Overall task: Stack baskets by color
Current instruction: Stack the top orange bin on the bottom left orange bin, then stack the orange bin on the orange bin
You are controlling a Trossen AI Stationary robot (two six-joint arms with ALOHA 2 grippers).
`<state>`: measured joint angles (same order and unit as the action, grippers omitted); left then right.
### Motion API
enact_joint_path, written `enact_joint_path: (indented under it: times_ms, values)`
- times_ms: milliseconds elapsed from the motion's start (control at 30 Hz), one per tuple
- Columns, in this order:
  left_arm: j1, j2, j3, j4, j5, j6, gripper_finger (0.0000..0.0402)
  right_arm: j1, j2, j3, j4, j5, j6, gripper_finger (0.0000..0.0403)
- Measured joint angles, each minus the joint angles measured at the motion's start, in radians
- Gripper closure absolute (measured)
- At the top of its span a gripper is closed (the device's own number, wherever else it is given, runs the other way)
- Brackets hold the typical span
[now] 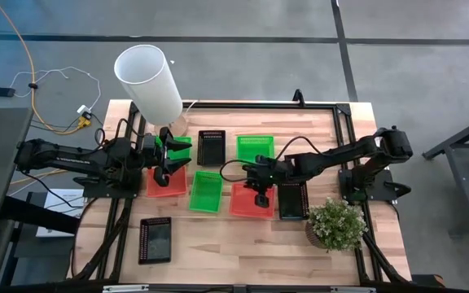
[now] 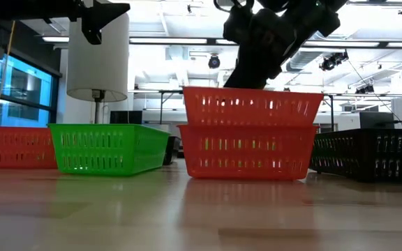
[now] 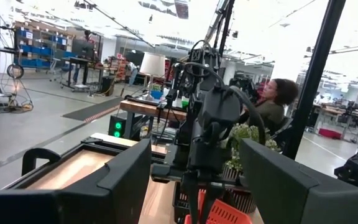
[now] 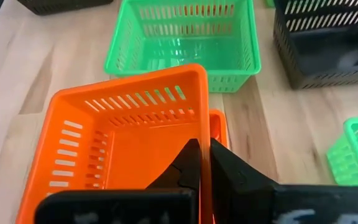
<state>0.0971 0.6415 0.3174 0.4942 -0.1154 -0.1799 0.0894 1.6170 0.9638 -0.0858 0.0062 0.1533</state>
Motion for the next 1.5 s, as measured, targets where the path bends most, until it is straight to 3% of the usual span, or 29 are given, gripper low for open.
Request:
enact_joint_path:
  times_ms: [467, 900, 1133, 1300, 1500]
  values:
    - [0.000, 0.000, 0.000, -0.004, 0.000, 0.000, 0.0167, -0.005, 0.007, 0.000, 0.000, -0.041, 0.004, 0.0373]
    - [0.000, 0.000, 0.000, -0.005, 0.000, 0.000, 0.0167, -0.011, -0.049, 0.000, -0.036, -0.037, -0.062, 0.0199]
    - [0.000, 0.000, 0.000, -0.034, 0.000, 0.000, 0.0167, -0.025, -0.164, -0.030, -0.183, -0.033, -0.082, 0.0176]
    - [0.000, 0.000, 0.000, -0.051, 0.002, 0.000, 0.0167, -0.016, -0.310, -0.230, -0.016, 0.002, -0.016, 0.0176]
    - [0.000, 0.000, 0.000, -0.061, 0.003, 0.021, 0.0167, 0.017, -0.492, -0.516, 0.557, 0.122, -0.001, 0.0176]
